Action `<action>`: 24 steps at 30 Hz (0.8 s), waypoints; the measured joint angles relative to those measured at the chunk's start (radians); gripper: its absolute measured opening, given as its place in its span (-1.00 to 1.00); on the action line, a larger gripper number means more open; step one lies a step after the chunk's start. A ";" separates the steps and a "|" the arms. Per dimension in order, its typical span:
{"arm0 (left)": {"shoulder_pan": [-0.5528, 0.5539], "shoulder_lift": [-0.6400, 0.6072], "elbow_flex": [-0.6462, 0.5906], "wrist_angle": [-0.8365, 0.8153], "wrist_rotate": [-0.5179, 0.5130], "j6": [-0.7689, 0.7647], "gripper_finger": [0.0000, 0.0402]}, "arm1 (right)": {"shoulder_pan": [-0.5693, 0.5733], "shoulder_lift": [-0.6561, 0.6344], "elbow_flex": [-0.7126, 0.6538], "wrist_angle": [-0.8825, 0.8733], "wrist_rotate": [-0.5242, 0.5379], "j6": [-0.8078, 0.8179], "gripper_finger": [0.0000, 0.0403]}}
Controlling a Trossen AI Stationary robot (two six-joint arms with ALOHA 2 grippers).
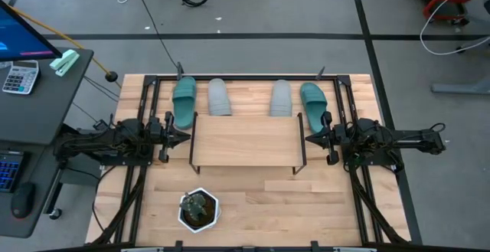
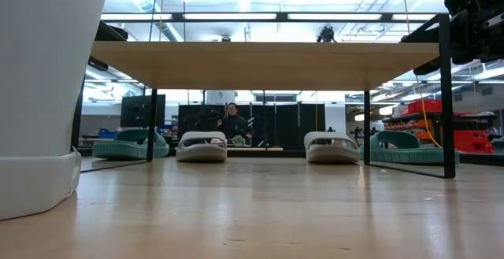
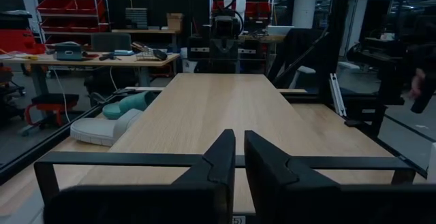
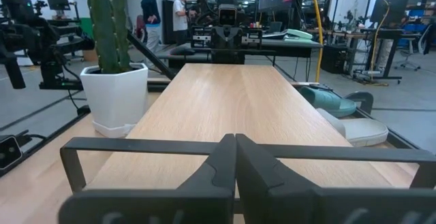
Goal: Pick and place slides into the shelf
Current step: Put the right green slide on the shelf
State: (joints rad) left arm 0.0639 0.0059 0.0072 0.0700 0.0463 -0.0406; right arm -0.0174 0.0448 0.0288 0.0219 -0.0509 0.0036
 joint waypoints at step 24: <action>0.001 0.000 0.000 0.007 -0.053 -0.001 -0.83 | 0.000 0.000 0.000 -0.030 0.004 0.224 -0.93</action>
State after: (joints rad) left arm 0.0650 0.0063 0.0072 0.0772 -0.0067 -0.0418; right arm -0.0174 0.0448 0.0288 -0.0078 -0.0466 0.2279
